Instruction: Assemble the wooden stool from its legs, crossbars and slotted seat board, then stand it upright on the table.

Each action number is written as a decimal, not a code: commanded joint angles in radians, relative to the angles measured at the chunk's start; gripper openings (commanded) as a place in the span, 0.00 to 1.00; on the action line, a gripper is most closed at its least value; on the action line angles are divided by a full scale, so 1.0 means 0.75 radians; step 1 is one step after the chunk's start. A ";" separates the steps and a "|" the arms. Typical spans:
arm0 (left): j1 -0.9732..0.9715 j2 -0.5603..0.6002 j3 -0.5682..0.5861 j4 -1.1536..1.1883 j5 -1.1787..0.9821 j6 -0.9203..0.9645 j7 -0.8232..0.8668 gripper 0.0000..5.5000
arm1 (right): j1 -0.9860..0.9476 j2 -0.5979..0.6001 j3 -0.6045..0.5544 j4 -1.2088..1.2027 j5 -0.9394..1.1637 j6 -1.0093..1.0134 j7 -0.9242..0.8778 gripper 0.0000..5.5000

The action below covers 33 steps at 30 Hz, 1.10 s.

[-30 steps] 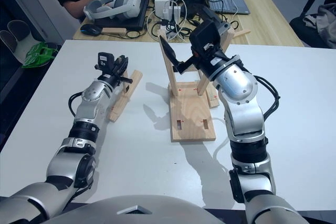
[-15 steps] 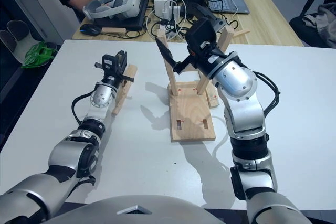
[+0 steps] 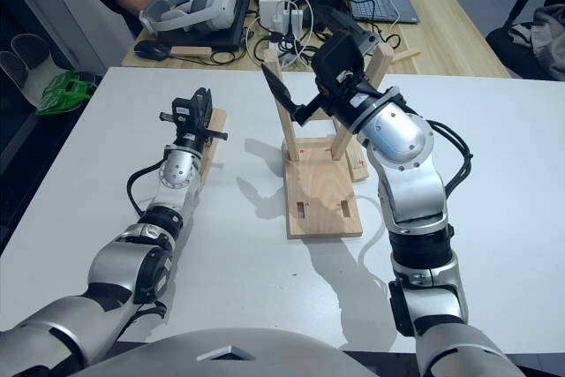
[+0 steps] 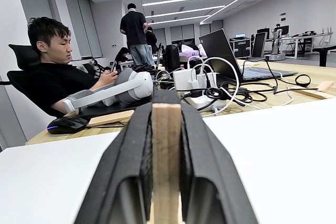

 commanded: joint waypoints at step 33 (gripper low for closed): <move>-0.060 -0.022 0.020 0.120 0.001 0.078 -0.018 0.07 | 0.016 0.011 0.019 0.011 -0.003 0.008 0.007 0.98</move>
